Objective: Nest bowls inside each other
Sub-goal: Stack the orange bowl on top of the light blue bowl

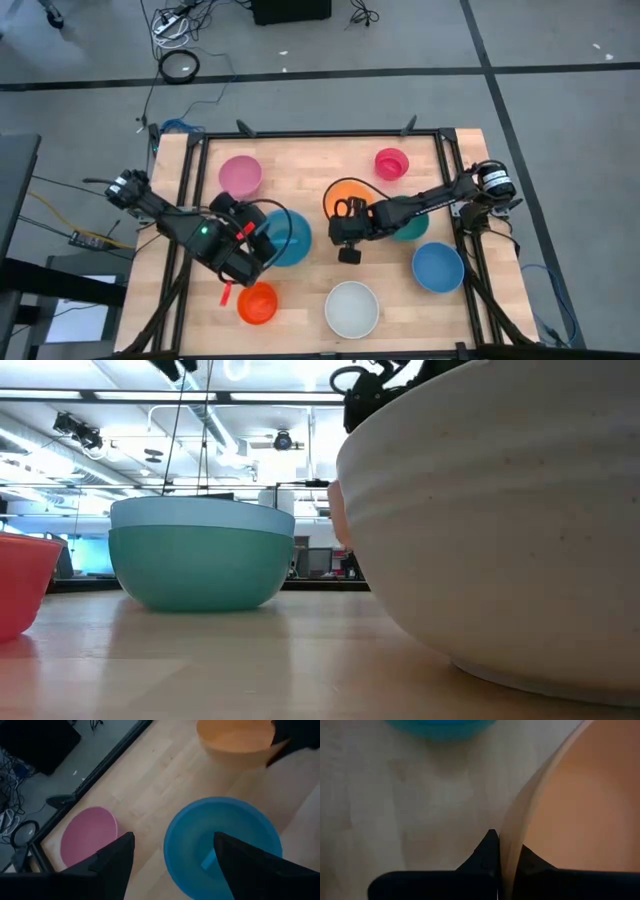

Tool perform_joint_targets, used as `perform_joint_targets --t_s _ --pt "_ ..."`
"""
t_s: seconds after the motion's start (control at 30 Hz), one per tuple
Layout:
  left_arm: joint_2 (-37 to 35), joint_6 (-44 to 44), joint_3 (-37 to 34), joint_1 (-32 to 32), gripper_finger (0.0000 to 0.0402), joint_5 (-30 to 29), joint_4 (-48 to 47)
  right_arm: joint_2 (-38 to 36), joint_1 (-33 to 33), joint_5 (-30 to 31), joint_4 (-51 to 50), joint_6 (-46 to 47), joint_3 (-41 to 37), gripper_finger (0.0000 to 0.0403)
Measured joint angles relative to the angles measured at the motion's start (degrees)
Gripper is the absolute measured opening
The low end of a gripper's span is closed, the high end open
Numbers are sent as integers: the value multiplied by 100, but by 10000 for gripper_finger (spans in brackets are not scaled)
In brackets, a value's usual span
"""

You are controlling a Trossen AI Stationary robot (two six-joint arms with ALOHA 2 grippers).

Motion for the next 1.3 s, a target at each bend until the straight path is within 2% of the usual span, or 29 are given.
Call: perform_joint_targets --t_s 0.2,0.53,0.93,1.1,1.3 --pt "0 -334 -385 -132 279 47 0 0 150 427 40 -95 0 0" --pt "0 -343 -731 -134 279 -177 -1 0 192 399 1102 -284 6 0" --pt "-614 -116 -1056 -123 251 -345 0 -2 294 -710 2493 -599 538 0" --pt "-985 -79 -1056 -123 250 -412 -7 -4 211 -1308 3190 -602 608 0" --pt "-1260 -68 -1056 -123 250 -559 -5 -4 30 -1650 3570 -598 605 0"
